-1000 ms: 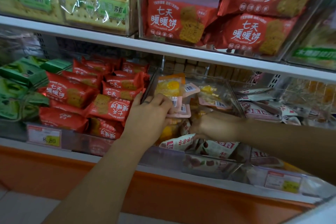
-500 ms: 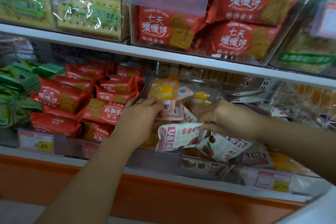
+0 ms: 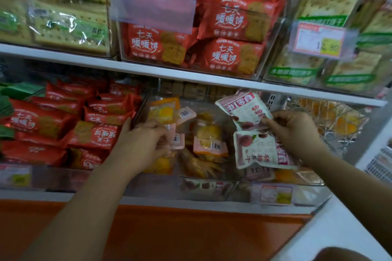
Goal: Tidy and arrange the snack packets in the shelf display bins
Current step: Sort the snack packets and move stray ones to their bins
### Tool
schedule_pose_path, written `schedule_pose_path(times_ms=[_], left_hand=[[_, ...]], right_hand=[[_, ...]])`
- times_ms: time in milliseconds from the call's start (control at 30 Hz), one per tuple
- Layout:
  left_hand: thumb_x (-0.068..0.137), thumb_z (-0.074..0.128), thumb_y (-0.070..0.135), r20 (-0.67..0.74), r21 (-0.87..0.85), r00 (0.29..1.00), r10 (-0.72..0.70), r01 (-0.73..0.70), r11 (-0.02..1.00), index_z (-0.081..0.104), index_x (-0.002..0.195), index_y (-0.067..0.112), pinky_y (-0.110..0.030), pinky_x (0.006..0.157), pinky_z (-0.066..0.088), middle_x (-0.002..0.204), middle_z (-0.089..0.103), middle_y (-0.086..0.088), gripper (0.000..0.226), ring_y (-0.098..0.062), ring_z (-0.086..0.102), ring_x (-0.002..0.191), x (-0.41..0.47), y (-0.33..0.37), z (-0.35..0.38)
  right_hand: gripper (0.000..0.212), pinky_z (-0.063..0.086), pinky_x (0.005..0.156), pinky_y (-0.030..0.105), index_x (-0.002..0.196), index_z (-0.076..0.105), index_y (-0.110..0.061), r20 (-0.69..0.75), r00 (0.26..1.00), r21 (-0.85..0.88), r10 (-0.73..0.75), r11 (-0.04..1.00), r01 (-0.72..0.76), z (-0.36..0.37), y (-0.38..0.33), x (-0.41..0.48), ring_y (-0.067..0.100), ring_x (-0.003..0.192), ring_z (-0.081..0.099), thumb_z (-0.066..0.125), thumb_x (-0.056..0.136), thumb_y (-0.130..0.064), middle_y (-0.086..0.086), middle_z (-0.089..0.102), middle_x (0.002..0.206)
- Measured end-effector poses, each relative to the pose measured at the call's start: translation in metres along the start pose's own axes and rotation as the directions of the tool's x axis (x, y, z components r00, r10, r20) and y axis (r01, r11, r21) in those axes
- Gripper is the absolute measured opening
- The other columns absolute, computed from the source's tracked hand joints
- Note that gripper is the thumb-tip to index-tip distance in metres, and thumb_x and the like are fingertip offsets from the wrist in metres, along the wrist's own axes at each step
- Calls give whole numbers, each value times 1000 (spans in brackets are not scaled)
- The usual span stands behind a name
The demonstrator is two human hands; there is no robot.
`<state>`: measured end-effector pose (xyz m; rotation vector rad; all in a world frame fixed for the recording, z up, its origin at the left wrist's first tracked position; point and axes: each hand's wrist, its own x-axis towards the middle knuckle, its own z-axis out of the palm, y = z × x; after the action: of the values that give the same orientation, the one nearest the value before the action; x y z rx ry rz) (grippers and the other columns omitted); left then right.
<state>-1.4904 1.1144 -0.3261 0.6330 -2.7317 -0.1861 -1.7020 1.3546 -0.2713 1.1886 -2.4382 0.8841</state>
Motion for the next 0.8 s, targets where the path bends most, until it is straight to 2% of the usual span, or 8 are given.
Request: schedule_pose_path(times_ms=[67, 133, 233, 333, 467, 567, 633, 800], left_hand=[[81, 64, 48, 7, 7, 1000, -5, 5, 1000, 59, 110, 37, -46, 113, 5, 128, 45, 17, 32, -11, 46, 120, 0, 1, 1], [80, 64, 49, 12, 5, 1000, -17, 17, 1000, 59, 111, 37, -46, 113, 5, 128, 46, 17, 33, -11, 46, 120, 1, 1, 1], [80, 64, 48, 18, -10, 999, -31, 31, 999, 59, 112, 35, -47, 114, 4, 127, 47, 16, 34, -12, 46, 121, 3, 1, 1], [79, 66, 46, 4, -31, 1000, -29, 29, 999, 60, 111, 34, -48, 114, 4, 126, 48, 16, 34, -12, 47, 121, 4, 1, 1], [79, 67, 48, 1, -21, 1000, -24, 24, 999, 59, 112, 36, -48, 114, 4, 128, 47, 17, 36, -11, 46, 122, 4, 1, 1], [78, 68, 46, -10, -32, 1000, -19, 18, 999, 61, 112, 34, -49, 114, 4, 128, 48, 16, 37, -12, 47, 122, 4, 0, 2], [78, 68, 46, -15, -43, 1000, -18, 17, 999, 61, 110, 35, -49, 114, 3, 128, 48, 16, 35, -12, 46, 122, 3, 0, 2], [77, 68, 48, -19, -49, 1000, -17, 16, 999, 60, 107, 39, -47, 114, 3, 126, 48, 19, 33, -11, 46, 121, 4, -1, 3]], right_hand=[[19, 40, 42, 25, 90, 72, -8, -18, 991, 38, 135, 990, -134, -1, 12, 4, 21, 51, 60, 61, 89, -25, 5, 64, 61], [20, 47, 49, 28, 92, 71, -9, -19, 962, 124, 274, 955, -269, -2, 19, 9, 24, 57, 63, 62, 88, -26, 7, 66, 66], [21, 51, 58, 33, 91, 69, -6, -10, 929, 166, 369, 917, -362, 0, 26, 16, 27, 65, 65, 63, 88, -25, 12, 67, 74], [24, 46, 59, 34, 86, 68, -3, -74, 942, 55, 326, 945, -323, 4, 28, 23, 36, 68, 63, 62, 88, -25, 19, 69, 79], [26, 35, 61, 27, 97, 69, 1, -188, 975, -200, 121, 967, -158, 7, 34, 31, 24, 61, 51, 57, 92, -21, 22, 69, 84], [23, 42, 58, 30, 103, 69, -5, -91, 995, -316, 47, 946, -74, 6, 41, 34, 27, 60, 56, 55, 93, -20, 20, 70, 84], [24, 51, 63, 34, 110, 69, -16, -2, 999, -399, 48, 916, -45, 4, 44, 31, 31, 75, 63, 53, 94, -24, 15, 71, 95], [26, 52, 67, 34, 114, 67, -24, 25, 998, -475, 63, 879, -44, -9, 46, 25, 29, 92, 63, 52, 94, -30, 4, 65, 117]])
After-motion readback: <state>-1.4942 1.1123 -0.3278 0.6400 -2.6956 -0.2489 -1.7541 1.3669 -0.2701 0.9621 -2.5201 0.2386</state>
